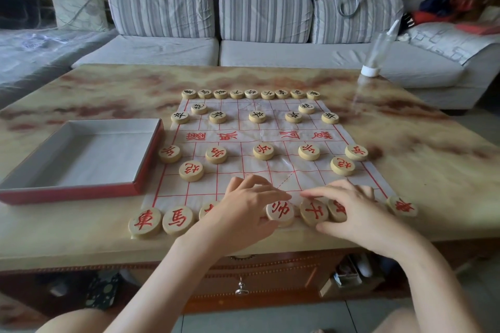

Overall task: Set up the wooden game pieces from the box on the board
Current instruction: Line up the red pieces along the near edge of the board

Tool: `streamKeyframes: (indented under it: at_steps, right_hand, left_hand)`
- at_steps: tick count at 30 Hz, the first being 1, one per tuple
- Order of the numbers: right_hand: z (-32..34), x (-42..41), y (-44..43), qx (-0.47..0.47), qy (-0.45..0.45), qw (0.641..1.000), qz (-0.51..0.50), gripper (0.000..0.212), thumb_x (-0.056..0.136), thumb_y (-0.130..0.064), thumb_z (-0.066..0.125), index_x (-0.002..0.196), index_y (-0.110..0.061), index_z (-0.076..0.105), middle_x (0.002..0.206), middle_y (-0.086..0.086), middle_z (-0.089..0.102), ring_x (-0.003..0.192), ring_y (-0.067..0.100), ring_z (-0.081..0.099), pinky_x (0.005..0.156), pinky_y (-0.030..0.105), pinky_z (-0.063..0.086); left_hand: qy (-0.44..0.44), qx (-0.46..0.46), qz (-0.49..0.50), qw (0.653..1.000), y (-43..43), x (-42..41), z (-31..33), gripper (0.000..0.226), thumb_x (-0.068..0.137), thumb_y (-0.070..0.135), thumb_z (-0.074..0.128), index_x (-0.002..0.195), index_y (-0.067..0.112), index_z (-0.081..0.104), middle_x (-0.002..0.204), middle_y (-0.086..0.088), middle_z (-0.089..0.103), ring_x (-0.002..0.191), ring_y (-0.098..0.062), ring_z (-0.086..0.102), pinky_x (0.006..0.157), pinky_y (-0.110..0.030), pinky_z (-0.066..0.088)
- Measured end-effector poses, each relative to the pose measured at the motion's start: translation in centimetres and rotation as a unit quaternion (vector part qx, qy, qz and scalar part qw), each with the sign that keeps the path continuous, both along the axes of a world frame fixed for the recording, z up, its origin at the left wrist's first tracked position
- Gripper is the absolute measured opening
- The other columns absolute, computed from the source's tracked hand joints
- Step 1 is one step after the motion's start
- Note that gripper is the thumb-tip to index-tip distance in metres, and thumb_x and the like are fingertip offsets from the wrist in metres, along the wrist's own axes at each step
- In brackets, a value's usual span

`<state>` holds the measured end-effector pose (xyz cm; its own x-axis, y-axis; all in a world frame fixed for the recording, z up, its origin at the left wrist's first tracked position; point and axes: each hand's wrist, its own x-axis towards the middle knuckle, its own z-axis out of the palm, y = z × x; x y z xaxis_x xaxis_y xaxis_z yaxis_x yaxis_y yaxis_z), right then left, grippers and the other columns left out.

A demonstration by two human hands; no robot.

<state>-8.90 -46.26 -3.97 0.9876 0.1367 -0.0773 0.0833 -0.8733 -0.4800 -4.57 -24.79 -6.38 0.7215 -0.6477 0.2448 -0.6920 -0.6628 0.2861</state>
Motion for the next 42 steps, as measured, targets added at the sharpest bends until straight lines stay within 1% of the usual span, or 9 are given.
streamKeyframes:
  at_steps: [3,8,13,16,23,26,31,35,42]
  right_hand:
    - [0.3,0.1,0.4,-0.014,-0.018,1.000,-0.014,0.047,0.077,-0.045,0.068,0.117,-0.055,0.045,0.112,-0.022,0.039,0.107,0.005,0.024,0.084,0.026,0.024]
    - [0.6,0.3,1.3,-0.078,-0.054,0.995,-0.018,0.048,0.075,-0.057,0.063,0.118,-0.045,0.048,0.089,-0.035,0.026,0.079,-0.001,0.010,0.083,0.024,0.020]
    - [-0.2,0.7,1.5,-0.092,-0.069,0.993,-0.005,0.064,0.066,-0.072,0.055,0.122,-0.043,0.046,0.110,-0.026,0.037,0.112,0.002,0.022,0.086,0.025,0.016]
    - [0.5,0.1,1.3,-0.049,-0.054,0.997,0.006,0.070,0.070,-0.062,0.063,0.132,-0.046,0.034,0.108,-0.034,0.029,0.093,-0.007,0.014,0.088,0.024,0.018]
    - [1.0,-0.3,1.3,-0.054,-0.034,0.998,0.005,0.047,0.079,-0.042,0.066,0.122,-0.041,0.048,0.094,-0.034,0.030,0.082,-0.001,0.016,0.086,0.025,0.023]
    - [1.2,-0.3,1.2,-0.050,-0.032,0.998,-0.002,0.046,0.077,-0.045,0.068,0.119,-0.038,0.050,0.088,-0.033,0.029,0.078,-0.029,0.010,0.083,0.025,0.023]
    - [1.1,-0.3,1.3,-0.046,-0.023,0.999,-0.008,0.047,0.077,-0.045,0.068,0.119,-0.037,0.050,0.087,-0.031,0.029,0.074,-0.037,0.000,0.081,0.026,0.023]
    - [1.3,-0.4,1.4,-0.051,-0.022,0.998,-0.014,0.047,0.077,-0.045,0.068,0.119,-0.037,0.050,0.087,-0.031,0.029,0.076,0.003,0.016,0.083,0.026,0.025]
    - [1.0,-0.3,1.2,-0.037,-0.029,0.999,-0.011,0.050,0.076,-0.047,0.068,0.121,-0.039,0.047,0.091,-0.031,0.031,0.079,-0.001,0.013,0.085,0.027,0.025]
  left_hand:
    - [0.000,0.001,-0.001,1.000,-0.1,0.1,-0.1,0.045,0.085,0.040,0.056,0.129,0.038,0.047,0.125,0.021,0.054,0.121,-0.003,0.033,0.097,-0.026,0.021]
    - [-0.013,-0.008,0.010,1.000,-0.2,0.1,-0.7,0.041,0.083,0.045,0.056,0.123,0.037,0.052,0.121,0.018,0.057,0.117,-0.008,0.038,0.093,-0.026,0.024]
    - [-0.031,-0.014,0.023,0.999,-0.2,-0.1,-1.0,0.046,0.081,0.055,0.047,0.122,0.034,0.055,0.116,0.017,0.060,0.113,-0.009,0.042,0.088,-0.023,0.022]
    - [-0.030,-0.031,0.039,0.998,-0.4,-0.4,-0.7,0.058,0.075,0.063,0.041,0.122,0.032,0.055,0.115,0.015,0.061,0.112,-0.009,0.043,0.088,-0.022,0.021]
    - [-0.032,-0.025,0.057,0.998,-0.6,-0.3,-0.8,0.062,0.069,0.069,0.033,0.111,0.033,0.061,0.108,0.016,0.062,0.110,-0.008,0.041,0.085,-0.020,0.017]
    - [-0.035,-0.028,0.068,0.997,-0.6,-0.4,-0.8,0.064,0.065,0.072,0.035,0.109,0.033,0.061,0.108,0.016,0.061,0.111,-0.008,0.041,0.085,-0.019,0.016]
    - [-0.035,-0.026,0.071,0.997,-0.6,-0.7,-0.7,0.057,0.069,0.069,0.043,0.110,0.032,0.060,0.108,0.016,0.060,0.111,-0.007,0.039,0.085,-0.019,0.016]
    - [-0.043,-0.044,0.069,0.996,-0.7,-0.7,-0.8,0.059,0.066,0.069,0.039,0.105,0.031,0.063,0.102,0.015,0.063,0.104,-0.004,0.034,0.081,-0.019,0.016]
    - [-0.043,-0.042,0.075,0.995,-0.6,-0.7,-0.8,0.062,0.066,0.072,0.041,0.109,0.031,0.061,0.104,0.015,0.063,0.106,-0.005,0.037,0.082,-0.019,0.017]
